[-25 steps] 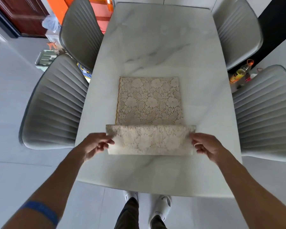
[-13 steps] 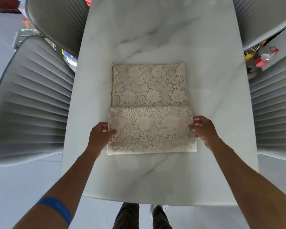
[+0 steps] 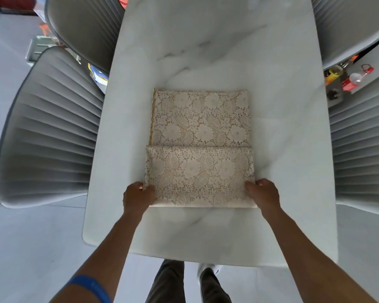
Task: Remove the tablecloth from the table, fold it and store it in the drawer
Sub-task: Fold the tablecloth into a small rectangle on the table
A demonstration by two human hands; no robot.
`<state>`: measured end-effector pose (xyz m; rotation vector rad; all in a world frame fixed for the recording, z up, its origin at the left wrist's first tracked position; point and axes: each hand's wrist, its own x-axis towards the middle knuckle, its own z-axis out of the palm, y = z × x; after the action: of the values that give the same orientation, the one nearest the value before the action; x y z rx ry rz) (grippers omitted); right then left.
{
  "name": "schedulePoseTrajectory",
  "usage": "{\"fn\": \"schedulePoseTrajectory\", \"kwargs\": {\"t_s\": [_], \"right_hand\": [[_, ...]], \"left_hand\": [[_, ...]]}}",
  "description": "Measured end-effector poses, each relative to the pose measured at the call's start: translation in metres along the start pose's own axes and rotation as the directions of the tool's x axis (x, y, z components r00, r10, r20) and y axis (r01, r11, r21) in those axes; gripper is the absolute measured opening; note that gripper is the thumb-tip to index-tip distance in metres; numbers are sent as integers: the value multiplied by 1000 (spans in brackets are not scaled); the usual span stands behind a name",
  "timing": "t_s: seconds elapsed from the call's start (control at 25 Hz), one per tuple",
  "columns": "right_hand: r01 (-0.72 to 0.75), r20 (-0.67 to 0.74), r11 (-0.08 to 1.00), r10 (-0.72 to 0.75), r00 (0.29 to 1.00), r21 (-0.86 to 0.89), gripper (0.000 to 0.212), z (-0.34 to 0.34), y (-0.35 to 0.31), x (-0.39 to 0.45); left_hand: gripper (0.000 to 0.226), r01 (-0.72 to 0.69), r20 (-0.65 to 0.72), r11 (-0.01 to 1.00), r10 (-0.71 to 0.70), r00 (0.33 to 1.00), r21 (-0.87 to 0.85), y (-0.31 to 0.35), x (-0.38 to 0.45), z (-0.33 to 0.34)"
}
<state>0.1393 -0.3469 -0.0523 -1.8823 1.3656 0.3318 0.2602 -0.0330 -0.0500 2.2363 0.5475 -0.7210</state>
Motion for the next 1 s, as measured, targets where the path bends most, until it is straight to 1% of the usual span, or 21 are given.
{"fn": "schedulePoseTrajectory", "kwargs": {"t_s": [0.12,0.16,0.2,0.24,0.28,0.32,0.36,0.4,0.44,0.48,0.52,0.6,0.64,0.68,0.72,0.76,0.8,0.88,0.92,0.96,1.0], "right_hand": [[29,54,999,-31,998,44,22,-5,1,-4],[49,61,994,-55,997,96,22,-7,4,-9],[83,57,986,-92,994,142,25,-9,8,-14],[131,42,977,-140,989,169,28,-11,13,-19],[179,29,964,-188,982,199,29,-14,17,-25],[219,24,940,-233,972,260,27,-17,22,-29],[241,37,904,-271,962,352,27,-21,26,-34],[246,66,864,-304,950,440,33,-26,32,-37],[251,111,836,-344,932,487,44,-31,39,-40],[278,170,834,-398,901,477,55,-37,44,-43],[341,235,845,-460,856,412,66,-44,49,-45],[525,369,831,-553,747,183,83,-51,55,-51],[631,412,776,-578,705,8,84,-54,59,-53],[716,412,670,-606,680,-197,80,-54,63,-55],[743,368,553,-647,668,-377,72,-53,66,-58],[729,300,473,-695,654,-494,62,-54,67,-62],[720,234,436,-744,626,-540,52,-57,67,-65],[762,158,420,-819,552,-493,37,-65,69,-66],[807,146,425,-843,518,-411,33,-71,68,-65],[837,138,468,-844,519,-284,30,-79,64,-63],[822,127,557,-813,568,-116,27,-88,57,-59]], "left_hand": [[16,-60,-32,997,58,998,-45,1,-13,1],[20,-95,-34,991,92,995,-99,-2,-18,2],[31,-142,-38,980,138,990,-142,-6,-23,2],[43,-216,-35,966,213,976,-141,-9,-26,1],[53,-311,-6,946,312,950,-88,-13,-29,-2],[61,-405,61,914,405,912,-22,-17,-32,-6],[68,-472,162,881,462,872,29,-21,-36,-9],[75,-503,278,861,466,840,74,-25,-39,-13],[80,-517,370,846,444,816,127,-30,-42,-15],[82,-532,404,825,428,809,191,-35,-44,-17],[79,-549,369,796,444,817,257,-39,-47,-16],[63,-568,204,745,531,822,350,-41,-52,-16],[55,-579,147,725,570,809,374,-38,-56,-15],[47,-591,119,708,597,793,385,-34,-61,-14],[40,-602,111,696,613,782,392,-30,-65,-15],[34,-607,107,687,622,775,400,-27,-70,-18],[30,-610,104,682,628,771,402,-25,-74,-24],[25,-647,117,659,660,742,383,-22,-76,-41],[24,-679,132,646,683,718,349,-19,-75,-49],[23,-698,158,662,684,712,274,-14,-73,-56],[20,-674,181,722,650,739,159,-3,-72,-62]]}}
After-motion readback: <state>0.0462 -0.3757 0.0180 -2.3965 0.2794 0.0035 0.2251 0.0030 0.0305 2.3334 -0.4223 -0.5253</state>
